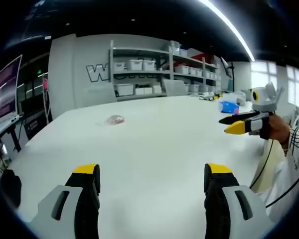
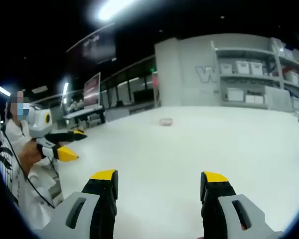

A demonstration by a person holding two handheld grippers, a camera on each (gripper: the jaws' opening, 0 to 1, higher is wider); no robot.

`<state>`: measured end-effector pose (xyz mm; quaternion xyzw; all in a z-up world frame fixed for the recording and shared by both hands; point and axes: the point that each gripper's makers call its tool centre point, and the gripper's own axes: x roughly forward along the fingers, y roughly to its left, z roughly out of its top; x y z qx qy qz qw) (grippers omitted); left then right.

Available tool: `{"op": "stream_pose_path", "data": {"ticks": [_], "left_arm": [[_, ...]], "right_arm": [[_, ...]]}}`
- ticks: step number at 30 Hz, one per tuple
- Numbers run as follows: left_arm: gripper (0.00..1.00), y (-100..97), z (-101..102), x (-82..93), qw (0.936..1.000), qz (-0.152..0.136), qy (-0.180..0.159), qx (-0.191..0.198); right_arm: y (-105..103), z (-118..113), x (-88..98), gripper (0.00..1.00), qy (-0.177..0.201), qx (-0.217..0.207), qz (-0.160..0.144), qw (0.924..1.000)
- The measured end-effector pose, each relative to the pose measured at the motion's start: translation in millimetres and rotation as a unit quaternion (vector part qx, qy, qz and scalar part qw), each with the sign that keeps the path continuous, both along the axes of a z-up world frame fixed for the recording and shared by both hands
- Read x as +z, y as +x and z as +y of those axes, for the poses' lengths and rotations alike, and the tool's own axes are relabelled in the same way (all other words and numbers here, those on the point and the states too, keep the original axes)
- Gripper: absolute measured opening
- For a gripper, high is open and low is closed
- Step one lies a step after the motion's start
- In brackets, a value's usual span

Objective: Open the resealable bag by pulling the two sides of the seal apart until the entire bag opening is separated and visibly accessible.

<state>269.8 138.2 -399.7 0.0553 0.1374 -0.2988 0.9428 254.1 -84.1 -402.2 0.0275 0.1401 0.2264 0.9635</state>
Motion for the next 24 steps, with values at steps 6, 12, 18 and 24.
{"op": "stream_pose_path", "data": {"ticks": [6,12,18,24], "left_arm": [[0.84,-0.5,1.8,0.2,1.0000,-0.001,0.001,0.001],[0.84,-0.8,2.4,0.9,1.0000,-0.002,0.000,0.001],[0.84,-1.9,3.3,1.6,1.0000,-0.003,-0.001,0.001],[0.84,-3.4,2.9,2.4,1.0000,-0.005,0.000,0.000]], "right_arm": [[-0.5,1.6,-1.5,0.67,0.001,0.002,0.003,1.0000],[-1.4,3.9,-0.8,0.67,0.001,0.005,0.003,1.0000],[-2.6,4.7,-0.7,0.67,0.000,0.005,0.003,1.0000],[-3.7,4.9,0.1,0.67,0.000,0.005,0.002,1.0000]]}}
